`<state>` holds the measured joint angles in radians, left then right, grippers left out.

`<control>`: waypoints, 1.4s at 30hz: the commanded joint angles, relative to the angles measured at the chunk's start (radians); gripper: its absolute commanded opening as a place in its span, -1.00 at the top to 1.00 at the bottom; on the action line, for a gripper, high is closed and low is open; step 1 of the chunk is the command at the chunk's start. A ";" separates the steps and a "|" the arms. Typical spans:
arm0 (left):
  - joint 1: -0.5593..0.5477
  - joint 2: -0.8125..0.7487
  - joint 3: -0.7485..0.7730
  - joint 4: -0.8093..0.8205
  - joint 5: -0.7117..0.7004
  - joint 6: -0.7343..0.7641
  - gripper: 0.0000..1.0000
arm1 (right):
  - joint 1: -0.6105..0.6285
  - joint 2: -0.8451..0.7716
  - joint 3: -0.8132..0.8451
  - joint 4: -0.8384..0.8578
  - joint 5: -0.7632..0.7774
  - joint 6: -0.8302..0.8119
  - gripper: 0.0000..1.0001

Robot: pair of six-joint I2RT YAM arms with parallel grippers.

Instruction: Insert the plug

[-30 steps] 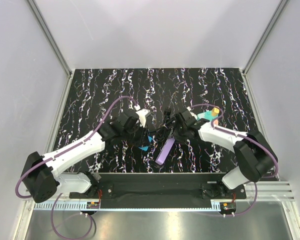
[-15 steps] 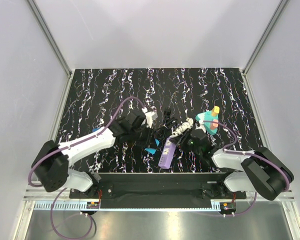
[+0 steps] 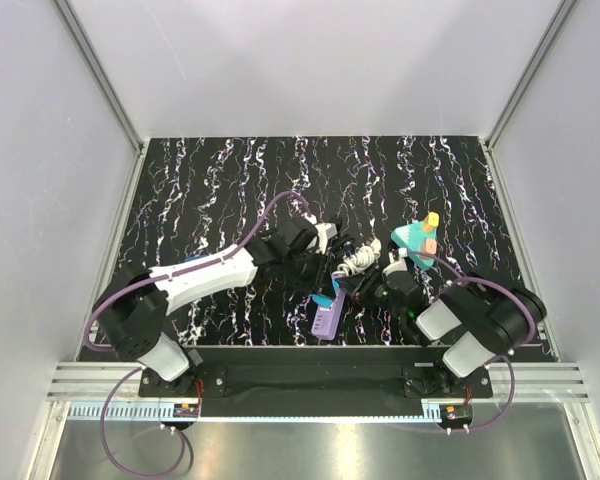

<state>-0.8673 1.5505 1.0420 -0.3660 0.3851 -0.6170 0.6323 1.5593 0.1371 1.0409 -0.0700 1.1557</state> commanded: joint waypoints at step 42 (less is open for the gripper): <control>-0.096 0.171 0.225 -0.266 -0.302 -0.003 1.00 | 0.007 0.418 -0.067 0.485 -0.037 0.019 1.00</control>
<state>-0.9550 1.7050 1.2186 -0.6392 0.0975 -0.6216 0.6319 1.9293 0.0967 1.5478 -0.0994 1.2629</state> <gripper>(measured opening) 0.227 0.388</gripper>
